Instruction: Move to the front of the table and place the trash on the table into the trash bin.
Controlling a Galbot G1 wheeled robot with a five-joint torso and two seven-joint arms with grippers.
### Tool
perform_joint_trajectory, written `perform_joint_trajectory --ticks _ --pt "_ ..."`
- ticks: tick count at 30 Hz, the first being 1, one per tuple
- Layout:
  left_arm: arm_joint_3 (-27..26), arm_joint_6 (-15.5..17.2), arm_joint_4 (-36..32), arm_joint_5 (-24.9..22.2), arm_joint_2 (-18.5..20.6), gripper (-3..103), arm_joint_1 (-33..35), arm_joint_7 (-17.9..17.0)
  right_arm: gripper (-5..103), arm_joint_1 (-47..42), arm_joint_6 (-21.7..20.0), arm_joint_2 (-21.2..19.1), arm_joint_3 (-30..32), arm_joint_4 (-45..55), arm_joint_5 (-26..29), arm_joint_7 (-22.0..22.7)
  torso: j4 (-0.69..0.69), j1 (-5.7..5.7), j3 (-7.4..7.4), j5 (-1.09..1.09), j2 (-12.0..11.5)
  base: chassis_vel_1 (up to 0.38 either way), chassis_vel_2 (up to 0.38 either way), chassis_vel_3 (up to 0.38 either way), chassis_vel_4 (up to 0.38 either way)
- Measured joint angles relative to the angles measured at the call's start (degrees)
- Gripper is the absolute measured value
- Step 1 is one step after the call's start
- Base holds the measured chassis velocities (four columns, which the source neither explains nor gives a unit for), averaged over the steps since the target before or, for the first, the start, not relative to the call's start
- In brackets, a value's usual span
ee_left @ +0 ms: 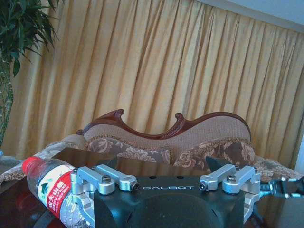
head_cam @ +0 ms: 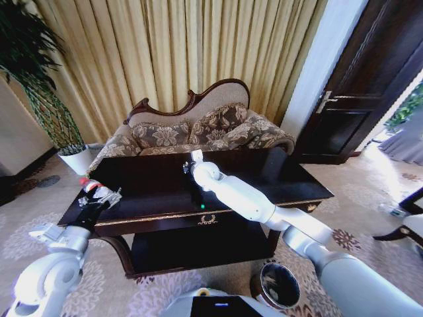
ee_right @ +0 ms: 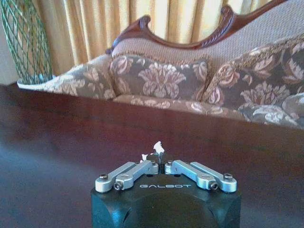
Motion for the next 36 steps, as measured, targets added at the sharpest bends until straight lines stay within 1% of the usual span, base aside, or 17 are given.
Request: perform_joint_trajectory --ticks 3,4,7,8,10,11,12,13,14,16,17,20,21,27,28,30,36 --pt "0.10 -0.12 0.25 0.00 -0.01 100 -0.21 -0.06 0 -0.09 4.46 -0.23 2.95 1.01 -4.20 -0.65 0.03 0.00 0.00 0.00 0.00 0.000 0.000 0.000 0.000" --pt "0.10 -0.12 0.25 0.00 -0.01 100 -0.21 -0.06 0 -0.09 4.46 -0.23 2.95 1.01 -4.20 -0.65 0.03 0.00 0.00 0.00 0.00 0.000 0.000 0.000 0.000" --pt "-0.14 -0.40 0.72 -0.21 0.06 100 -0.32 -0.18 0 -0.54 7.33 -4.06 5.91 3.41 -8.82 -2.67 0.00 0.00 0.00 0.00 0.00 0.000 0.000 0.000 0.000" --pt "-0.14 -0.40 0.72 -0.21 0.06 100 -0.32 -0.18 0 -0.54 7.33 -4.06 5.91 3.41 -8.82 -2.67 0.00 0.00 0.00 0.00 0.00 0.000 0.000 0.000 0.000" --pt "-0.47 -0.73 1.06 -0.45 0.24 100 -0.19 -0.19 0 -1.93 9.01 -8.37 7.71 6.44 -9.90 -3.75 -0.03 0.00 0.00 0.01 0.00 0.000 0.000 0.000 0.000" --pt "-0.47 -0.73 1.06 -0.45 0.24 100 -0.19 -0.19 0 -1.93 9.01 -8.37 7.71 6.44 -9.90 -3.75 -0.03 0.00 0.00 0.01 0.00 0.000 0.000 0.000 0.000" --pt "-0.65 -0.85 1.24 -0.52 0.44 100 -0.06 -0.14 0 -2.72 9.61 -10.04 8.34 7.73 -10.00 -4.28 -0.02 0.00 0.00 0.02 0.00 0.000 0.000 0.000 0.000" --pt "-0.95 -1.05 1.57 -0.58 0.72 100 0.02 -0.02 0 -4.27 10.93 -12.86 9.32 9.75 -10.41 -5.47 -0.02 0.00 0.00 0.02 0.00 0.000 0.000 0.000 0.000" --pt "-0.95 -1.05 1.57 -0.58 0.72 100 0.02 -0.02 0 -4.27 10.93 -12.86 9.32 9.75 -10.41 -5.47 -0.02 0.00 0.00 0.02 0.00 0.000 0.000 0.000 0.000" --pt "-1.31 -1.14 2.03 -0.94 1.12 100 -0.07 0.18 0 -8.04 14.89 -17.40 11.21 12.81 -12.30 -8.41 -0.01 0.00 0.00 0.02 0.00 0.000 0.000 0.000 0.000" --pt "-1.31 -1.14 2.03 -0.94 1.12 100 -0.07 0.18 0 -8.04 14.89 -17.40 11.21 12.81 -12.30 -8.41 -0.01 0.00 0.00 0.02 0.00 0.000 0.000 0.000 0.000" --pt "-1.54 -0.88 2.36 -1.24 1.42 100 -0.46 1.24 0 -13.49 20.99 -22.27 13.27 14.61 -16.62 -11.21 -0.01 0.00 -0.01 0.02 0.00 0.000 0.000 0.000 0.000" --pt "-1.54 -0.88 2.36 -1.24 1.42 100 -0.46 1.24 0 -13.49 20.99 -22.27 13.27 14.61 -16.62 -11.21 -0.01 0.00 -0.01 0.02 0.00 0.000 0.000 0.000 0.000" --pt "-0.83 -0.38 2.47 -1.40 1.73 100 -1.25 1.90 0 -22.97 25.13 -28.28 21.59 15.28 -20.72 -14.29 0.00 0.00 -0.01 0.01 0.00 0.000 0.000 0.000 0.000" --pt "-0.83 -0.38 2.47 -1.40 1.73 100 -1.25 1.90 0 -22.97 25.13 -28.28 21.59 15.28 -20.72 -14.29 0.00 0.00 -0.01 0.01 0.00 0.000 0.000 0.000 0.000" --pt "-0.76 -0.26 2.92 -1.83 2.36 100 -1.59 2.08 0 -25.68 25.72 -29.90 25.43 16.05 -20.41 -15.07 -0.01 -0.01 -0.01 0.02 0.00 0.000 0.000 0.000 0.000" --pt "-0.77 0.27 3.88 -2.85 4.07 100 -2.20 2.44 0 -32.76 24.09 -33.05 34.02 19.75 -17.81 -18.34 0.00 0.00 -0.01 -0.02 0.00 0.000 0.000 0.000 0.000"
